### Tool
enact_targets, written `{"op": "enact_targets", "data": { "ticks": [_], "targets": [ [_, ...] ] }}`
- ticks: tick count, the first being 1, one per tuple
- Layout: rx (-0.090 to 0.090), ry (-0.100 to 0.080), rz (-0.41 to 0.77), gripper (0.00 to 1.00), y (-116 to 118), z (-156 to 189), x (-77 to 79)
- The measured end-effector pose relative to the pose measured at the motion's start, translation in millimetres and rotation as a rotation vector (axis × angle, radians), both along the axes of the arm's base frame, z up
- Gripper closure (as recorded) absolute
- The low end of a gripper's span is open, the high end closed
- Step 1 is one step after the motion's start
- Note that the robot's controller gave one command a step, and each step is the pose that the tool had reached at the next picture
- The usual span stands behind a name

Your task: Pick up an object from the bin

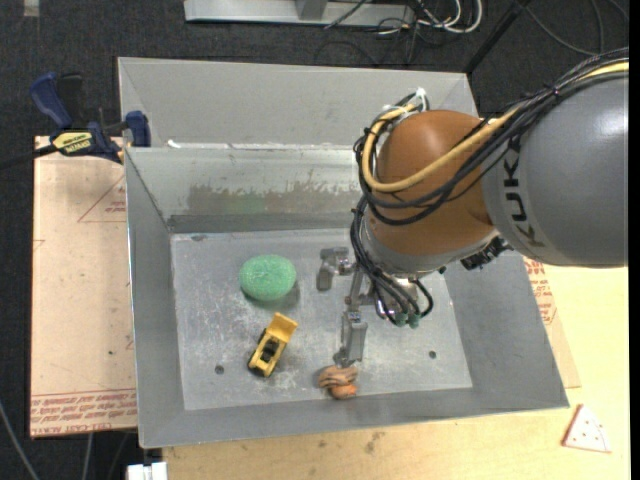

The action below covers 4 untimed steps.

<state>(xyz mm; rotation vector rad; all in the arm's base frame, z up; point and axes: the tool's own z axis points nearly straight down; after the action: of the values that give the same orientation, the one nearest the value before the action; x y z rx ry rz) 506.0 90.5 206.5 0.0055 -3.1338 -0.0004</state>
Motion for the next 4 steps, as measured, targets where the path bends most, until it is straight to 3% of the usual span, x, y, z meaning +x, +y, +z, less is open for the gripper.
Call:
{"op": "enact_targets", "data": {
  "ticks": [1,2,3,4],
  "targets": [
    [0.001,-0.008,-0.003,0.00,-0.5,4.3,1.4],
    [0.002,-0.018,0.013,0.00,22.9,-38.7,32.8],
    [0.001,-0.010,-0.102,0.00,33.2,-95.6,21.8],
    [0.000,-0.007,-0.093,0.00,55.7,-115.4,22.9]
  ]
}}
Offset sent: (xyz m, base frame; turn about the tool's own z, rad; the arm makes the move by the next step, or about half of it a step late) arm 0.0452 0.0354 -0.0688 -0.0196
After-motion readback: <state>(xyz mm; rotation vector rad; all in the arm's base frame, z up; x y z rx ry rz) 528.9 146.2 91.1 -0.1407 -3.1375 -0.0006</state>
